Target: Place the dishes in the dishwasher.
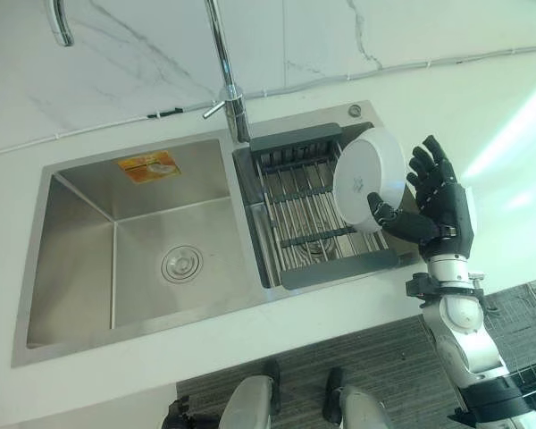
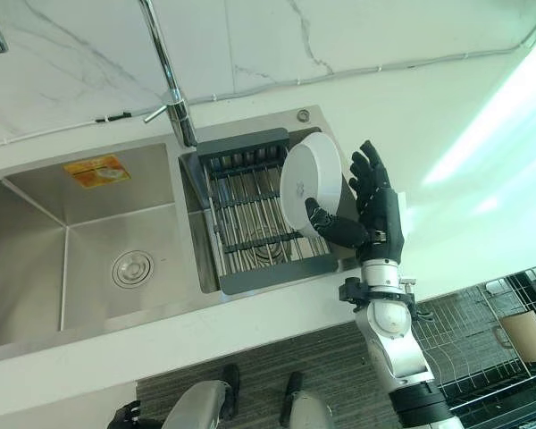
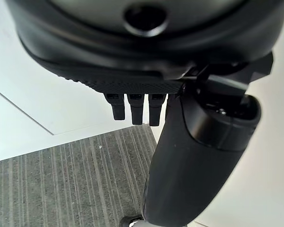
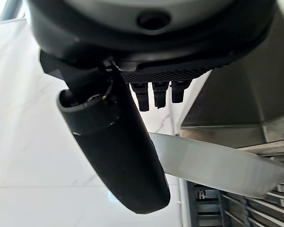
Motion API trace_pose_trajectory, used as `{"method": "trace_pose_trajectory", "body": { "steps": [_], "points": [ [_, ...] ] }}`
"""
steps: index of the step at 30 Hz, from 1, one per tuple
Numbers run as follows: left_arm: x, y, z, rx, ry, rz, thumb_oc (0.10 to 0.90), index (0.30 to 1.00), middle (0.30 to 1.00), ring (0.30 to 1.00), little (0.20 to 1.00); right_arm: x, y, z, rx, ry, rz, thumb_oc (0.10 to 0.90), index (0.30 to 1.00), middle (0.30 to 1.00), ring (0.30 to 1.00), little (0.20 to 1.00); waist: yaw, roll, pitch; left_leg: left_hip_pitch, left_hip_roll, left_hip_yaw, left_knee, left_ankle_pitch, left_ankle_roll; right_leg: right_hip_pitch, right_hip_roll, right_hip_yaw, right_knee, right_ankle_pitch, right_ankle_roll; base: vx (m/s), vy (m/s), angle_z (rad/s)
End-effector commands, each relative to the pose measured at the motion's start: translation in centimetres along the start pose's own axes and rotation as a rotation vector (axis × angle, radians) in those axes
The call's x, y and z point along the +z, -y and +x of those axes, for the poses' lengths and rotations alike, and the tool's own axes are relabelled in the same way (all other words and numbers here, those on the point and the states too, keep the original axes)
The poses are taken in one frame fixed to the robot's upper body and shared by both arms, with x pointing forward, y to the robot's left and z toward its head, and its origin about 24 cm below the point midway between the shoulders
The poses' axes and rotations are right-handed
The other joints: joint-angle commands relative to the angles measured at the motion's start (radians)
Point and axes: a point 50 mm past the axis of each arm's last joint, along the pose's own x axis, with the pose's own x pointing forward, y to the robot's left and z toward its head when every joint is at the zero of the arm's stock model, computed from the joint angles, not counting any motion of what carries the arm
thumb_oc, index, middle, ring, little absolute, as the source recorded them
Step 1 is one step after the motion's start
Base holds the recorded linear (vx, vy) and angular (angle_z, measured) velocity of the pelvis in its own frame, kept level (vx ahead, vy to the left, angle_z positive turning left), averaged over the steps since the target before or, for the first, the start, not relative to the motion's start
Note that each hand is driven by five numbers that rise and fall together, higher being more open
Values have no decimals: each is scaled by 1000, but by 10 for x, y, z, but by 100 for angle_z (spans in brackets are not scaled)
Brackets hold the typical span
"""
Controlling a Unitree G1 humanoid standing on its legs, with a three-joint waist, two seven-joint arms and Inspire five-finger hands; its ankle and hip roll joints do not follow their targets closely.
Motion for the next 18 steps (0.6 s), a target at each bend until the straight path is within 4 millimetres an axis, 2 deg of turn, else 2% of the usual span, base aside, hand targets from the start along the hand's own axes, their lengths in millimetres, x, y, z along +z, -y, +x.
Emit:
{"method": "trace_pose_trajectory", "body": {
  "steps": [1, 9, 18],
  "points": [
    [-16, -9, -2, 26, -14, 64, 800, 900, 900, 900, 900, 36, 2, 16, 54, 149, 3, 400, 300, 300, 300, 300, 7, -21, -79, 2, 37, -30, -13, -99, -32, 21, -23, -2, 37, -154, 47, 0, 0, 0],
    [-8, -13, -1, 33, 13, 60, 800, 900, 900, 900, 900, 21, 0, 17, 99, 38, 29, 400, 300, 300, 300, 300, 10, -26, -75, 0, 36, -32, -13, -98, -32, 22, -26, -8, 37, -152, 49, -4, 0, 1],
    [-2, -11, -1, 25, 41, 61, 800, 900, 900, 900, 900, 22, -9, 22, 98, 52, 38, 400, 300, 300, 300, 300, 22, -25, -78, 0, 35, -35, -13, -99, -34, 26, -32, -16, 37, -153, 50, -3, 5, 1]
  ]
}}
